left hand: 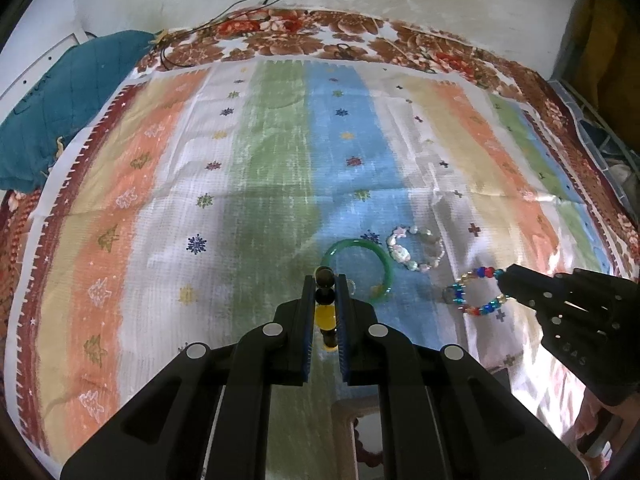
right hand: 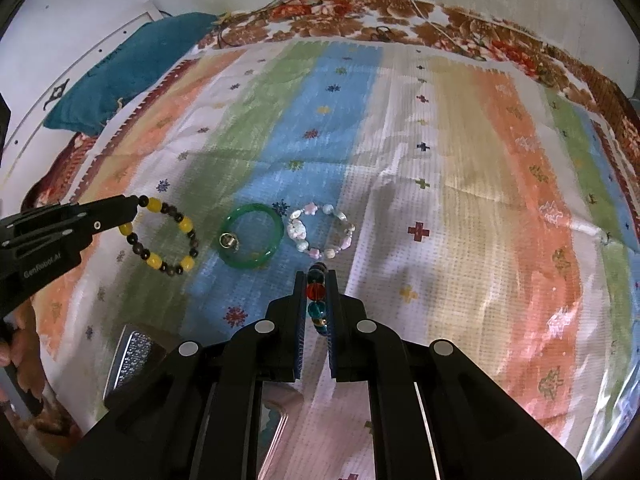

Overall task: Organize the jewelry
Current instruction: 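Carry both held bracelets over the silver tin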

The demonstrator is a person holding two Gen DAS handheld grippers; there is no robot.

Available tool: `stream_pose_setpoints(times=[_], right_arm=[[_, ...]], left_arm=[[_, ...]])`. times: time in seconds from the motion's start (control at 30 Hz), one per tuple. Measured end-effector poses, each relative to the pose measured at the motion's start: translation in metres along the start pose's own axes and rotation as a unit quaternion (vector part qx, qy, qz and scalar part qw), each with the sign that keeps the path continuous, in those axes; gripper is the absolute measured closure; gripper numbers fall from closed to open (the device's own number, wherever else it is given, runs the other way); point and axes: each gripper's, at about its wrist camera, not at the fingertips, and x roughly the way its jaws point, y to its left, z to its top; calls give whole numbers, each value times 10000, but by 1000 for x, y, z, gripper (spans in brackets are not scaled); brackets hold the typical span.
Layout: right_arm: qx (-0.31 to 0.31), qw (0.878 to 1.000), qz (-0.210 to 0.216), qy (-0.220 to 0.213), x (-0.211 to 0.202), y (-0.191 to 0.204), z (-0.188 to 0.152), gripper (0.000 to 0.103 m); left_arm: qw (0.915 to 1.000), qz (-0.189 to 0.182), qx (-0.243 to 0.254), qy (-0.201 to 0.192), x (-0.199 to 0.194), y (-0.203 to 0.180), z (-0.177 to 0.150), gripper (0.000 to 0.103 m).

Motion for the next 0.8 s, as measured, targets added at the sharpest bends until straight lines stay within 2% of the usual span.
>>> stream_pose_setpoints(times=[0.4, 0.8], right_arm=[[-37, 9992, 200, -350, -31, 11, -3, 93], [-277, 9979, 179, -556, -56, 24, -12, 93]], left_arm=[[9993, -192, 86, -313, -33, -13, -4, 94], [9977, -410, 256, -470, -56, -25, -15, 94]])
